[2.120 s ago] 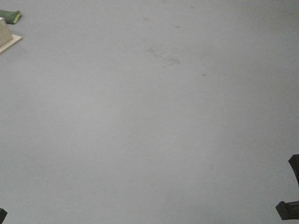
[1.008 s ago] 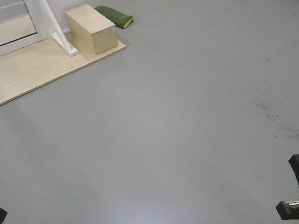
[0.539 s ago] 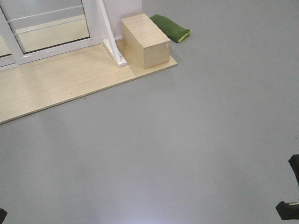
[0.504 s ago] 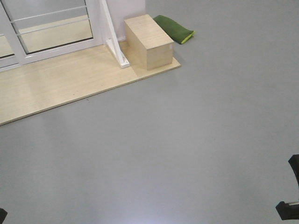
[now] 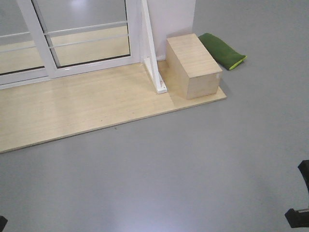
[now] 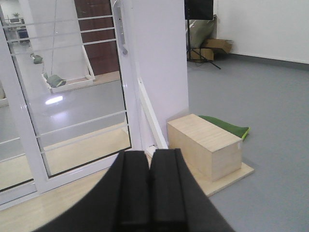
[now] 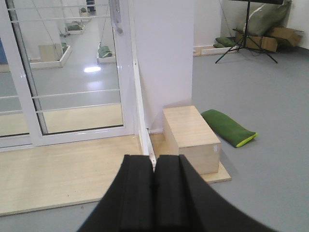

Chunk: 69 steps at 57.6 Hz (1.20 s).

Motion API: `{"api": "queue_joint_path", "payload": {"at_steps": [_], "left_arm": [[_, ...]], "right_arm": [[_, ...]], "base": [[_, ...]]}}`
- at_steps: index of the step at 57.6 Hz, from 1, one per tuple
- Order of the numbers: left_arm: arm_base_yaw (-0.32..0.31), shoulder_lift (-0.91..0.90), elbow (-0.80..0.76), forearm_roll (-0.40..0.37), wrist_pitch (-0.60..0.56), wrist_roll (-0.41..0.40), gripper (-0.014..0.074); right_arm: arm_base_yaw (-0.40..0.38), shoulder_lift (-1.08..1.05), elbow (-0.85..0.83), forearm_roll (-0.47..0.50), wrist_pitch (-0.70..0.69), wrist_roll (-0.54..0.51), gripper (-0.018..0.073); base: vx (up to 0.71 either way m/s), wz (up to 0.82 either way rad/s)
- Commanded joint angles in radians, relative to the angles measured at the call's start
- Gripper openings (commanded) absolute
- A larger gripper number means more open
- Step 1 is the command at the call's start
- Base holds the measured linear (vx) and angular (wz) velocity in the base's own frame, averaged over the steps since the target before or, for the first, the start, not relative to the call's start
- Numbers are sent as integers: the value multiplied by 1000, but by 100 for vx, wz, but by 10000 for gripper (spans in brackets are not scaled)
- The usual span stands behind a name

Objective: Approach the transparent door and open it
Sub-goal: 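Drive the base forward to the glass door beside the wooden box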

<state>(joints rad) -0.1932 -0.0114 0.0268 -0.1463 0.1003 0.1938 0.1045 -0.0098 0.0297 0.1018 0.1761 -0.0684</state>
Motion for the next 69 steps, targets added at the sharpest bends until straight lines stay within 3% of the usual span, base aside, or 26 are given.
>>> {"api": "queue_joint_path", "payload": {"at_steps": [1,69], "left_arm": [[-7,-12,30,-3,-79,-3,-6],[-7,-12,30,-3,-79,-3,-6]], "right_arm": [[-7,-14,14,-6,-81,-2,0],[-7,-14,14,-6,-82,-2,0]], "base": [[58,14],[57,20]]}}
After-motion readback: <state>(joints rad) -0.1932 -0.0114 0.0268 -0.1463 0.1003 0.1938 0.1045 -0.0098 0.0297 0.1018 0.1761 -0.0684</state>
